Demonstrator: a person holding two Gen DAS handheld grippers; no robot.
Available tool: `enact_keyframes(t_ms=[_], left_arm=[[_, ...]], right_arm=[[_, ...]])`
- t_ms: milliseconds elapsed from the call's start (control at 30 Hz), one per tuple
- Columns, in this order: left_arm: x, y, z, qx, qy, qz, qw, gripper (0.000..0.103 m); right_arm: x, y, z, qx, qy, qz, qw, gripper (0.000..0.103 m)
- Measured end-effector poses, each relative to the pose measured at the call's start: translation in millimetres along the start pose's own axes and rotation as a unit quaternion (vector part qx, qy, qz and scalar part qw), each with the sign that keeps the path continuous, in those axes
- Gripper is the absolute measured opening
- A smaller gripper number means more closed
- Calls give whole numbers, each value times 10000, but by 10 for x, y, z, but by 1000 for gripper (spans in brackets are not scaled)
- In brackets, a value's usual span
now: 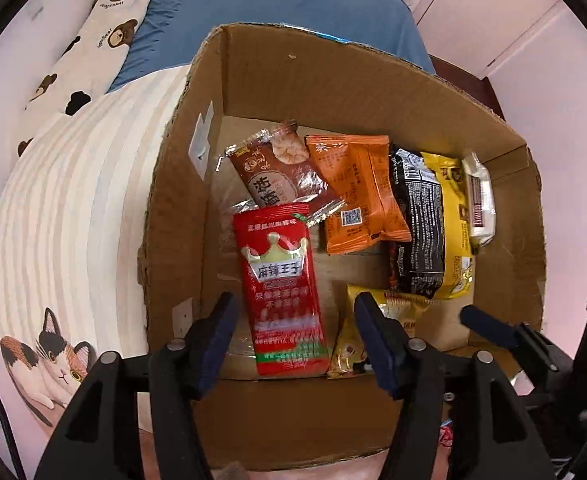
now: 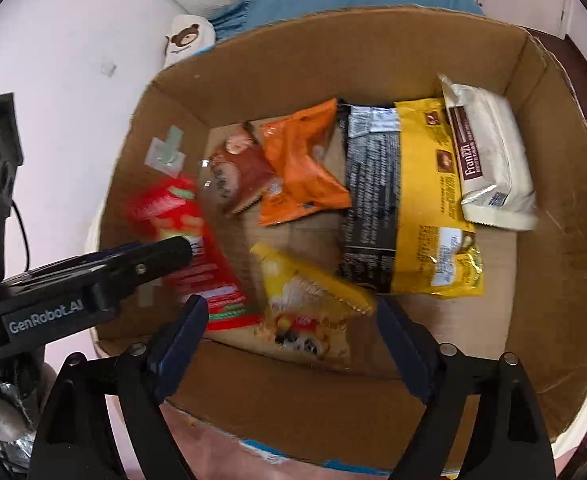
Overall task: Organize snacks
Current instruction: 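Carry the red packet and yellow GUOBA bag into the box and open both tools, then move both tools from the box back down to the snacks on the bed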
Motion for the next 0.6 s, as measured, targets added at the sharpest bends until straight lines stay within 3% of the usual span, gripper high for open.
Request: enact_keyframes(t_ms=[300, 600], left_arm=[[148, -133, 16, -7, 72, -274, 9996, 59], [594, -521, 19, 2, 185, -1022, 9946, 59]], right_arm=[[121, -85, -3, -31, -350, -296, 9989, 94], [594, -307, 213, 346, -986, -979, 9897, 94]])
Point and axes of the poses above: each gripper's, at about its wrist camera, not at the fingertips, and x roughly against the way its jaws point, z to its left, y to its top, the point moved 1 cm from there along -x, roughly the way its jaws point, and after that the axes turned 12 degrees about y, right-handed, at the moved point
